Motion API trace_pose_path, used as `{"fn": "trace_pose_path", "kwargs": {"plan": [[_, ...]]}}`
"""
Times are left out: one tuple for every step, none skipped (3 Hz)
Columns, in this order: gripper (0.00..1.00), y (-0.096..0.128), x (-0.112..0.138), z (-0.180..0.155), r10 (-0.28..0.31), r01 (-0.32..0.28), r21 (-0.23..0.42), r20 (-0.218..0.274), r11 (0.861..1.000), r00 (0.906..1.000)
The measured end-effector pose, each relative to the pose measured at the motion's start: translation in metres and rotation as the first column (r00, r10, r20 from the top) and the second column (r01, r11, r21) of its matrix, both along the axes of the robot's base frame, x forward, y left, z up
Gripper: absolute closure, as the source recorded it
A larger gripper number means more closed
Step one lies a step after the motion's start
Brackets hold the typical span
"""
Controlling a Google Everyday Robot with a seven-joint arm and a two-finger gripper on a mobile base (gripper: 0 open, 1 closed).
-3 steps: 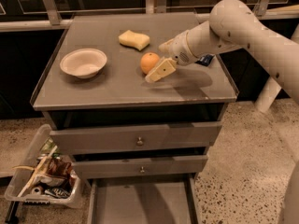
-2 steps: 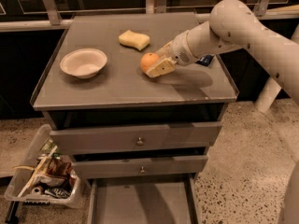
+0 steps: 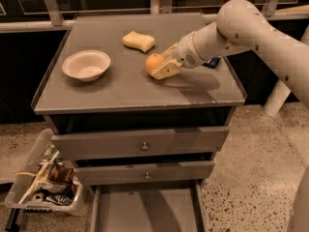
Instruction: Place orange into bottom drawer
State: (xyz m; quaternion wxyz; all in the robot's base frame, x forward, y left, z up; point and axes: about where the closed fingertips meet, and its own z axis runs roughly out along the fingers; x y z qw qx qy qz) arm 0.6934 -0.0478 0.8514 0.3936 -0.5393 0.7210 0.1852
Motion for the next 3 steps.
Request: {"fn": "trace_pose_path", "kwargs": {"plan": [[1.0, 0.0, 0.0, 0.0, 0.0, 0.0, 0.0, 0.0, 1.0, 1.0], [1.0, -0.003, -0.009, 0.009, 0.013, -0.013, -0.007, 0.013, 1.0, 0.9998], [1.0, -0.013, -0.035, 0.031, 0.035, -0.035, -0.011, 0.034, 0.999, 0.9988]]}}
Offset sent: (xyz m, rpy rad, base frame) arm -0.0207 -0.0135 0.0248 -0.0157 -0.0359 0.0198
